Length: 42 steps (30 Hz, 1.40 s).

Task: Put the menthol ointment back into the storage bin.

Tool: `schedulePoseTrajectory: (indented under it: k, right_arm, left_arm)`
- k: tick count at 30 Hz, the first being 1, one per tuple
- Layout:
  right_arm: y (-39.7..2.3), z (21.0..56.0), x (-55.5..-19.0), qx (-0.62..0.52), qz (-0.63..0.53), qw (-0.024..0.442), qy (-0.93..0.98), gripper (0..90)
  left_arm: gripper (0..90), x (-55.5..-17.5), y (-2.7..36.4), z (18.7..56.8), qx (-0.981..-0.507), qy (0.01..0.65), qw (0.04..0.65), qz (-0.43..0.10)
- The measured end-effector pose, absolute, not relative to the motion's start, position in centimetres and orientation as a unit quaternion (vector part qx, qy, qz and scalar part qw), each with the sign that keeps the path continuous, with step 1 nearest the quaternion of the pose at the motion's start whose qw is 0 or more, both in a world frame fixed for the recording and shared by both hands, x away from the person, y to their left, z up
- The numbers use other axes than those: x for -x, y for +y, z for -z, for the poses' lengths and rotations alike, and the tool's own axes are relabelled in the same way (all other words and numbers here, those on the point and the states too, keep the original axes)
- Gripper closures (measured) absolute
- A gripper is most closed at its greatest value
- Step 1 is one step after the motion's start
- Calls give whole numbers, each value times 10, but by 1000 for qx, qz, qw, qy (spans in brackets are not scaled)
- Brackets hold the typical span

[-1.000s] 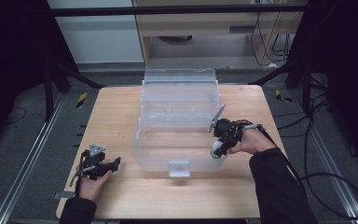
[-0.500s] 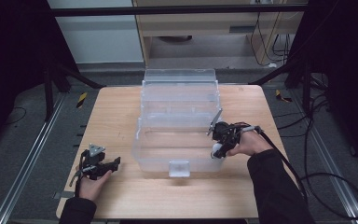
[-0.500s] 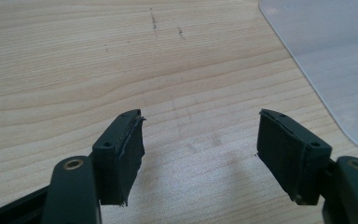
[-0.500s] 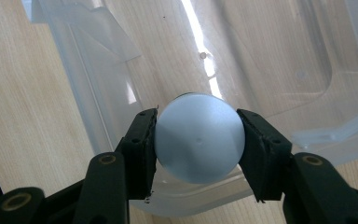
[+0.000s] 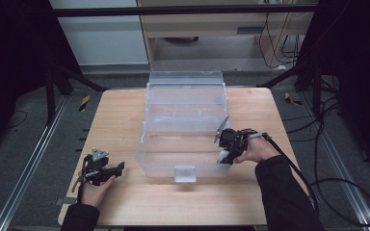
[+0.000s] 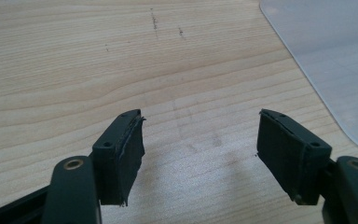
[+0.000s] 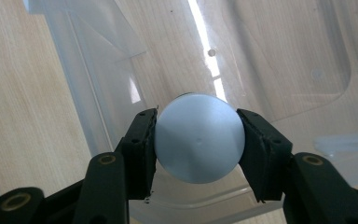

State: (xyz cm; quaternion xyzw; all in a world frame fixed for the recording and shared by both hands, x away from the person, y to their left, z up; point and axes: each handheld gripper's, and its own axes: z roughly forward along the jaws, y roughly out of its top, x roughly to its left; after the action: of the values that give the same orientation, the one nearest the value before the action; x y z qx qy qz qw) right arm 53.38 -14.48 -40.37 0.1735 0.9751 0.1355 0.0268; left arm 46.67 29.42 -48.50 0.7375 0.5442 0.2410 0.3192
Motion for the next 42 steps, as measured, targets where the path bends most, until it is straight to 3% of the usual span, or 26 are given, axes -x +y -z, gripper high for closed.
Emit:
schedulePoseTrajectory:
  k: [18,25,33,42]
  right_arm:
    - [-145,404,-532,-171,-136,28,975,519]
    - [-149,396,-530,-188,-157,35,969,466]
    - [-173,372,-506,-231,-257,102,933,331]
    - [-216,377,-481,-309,-353,173,866,247]
  left_arm:
    - [310,-467,294,486,-738,545,318,-240]
    - [310,-467,295,485,-737,546,319,-240]
    - [308,-467,295,485,-736,546,319,-241]
    - [302,-466,294,486,-735,547,319,-242]
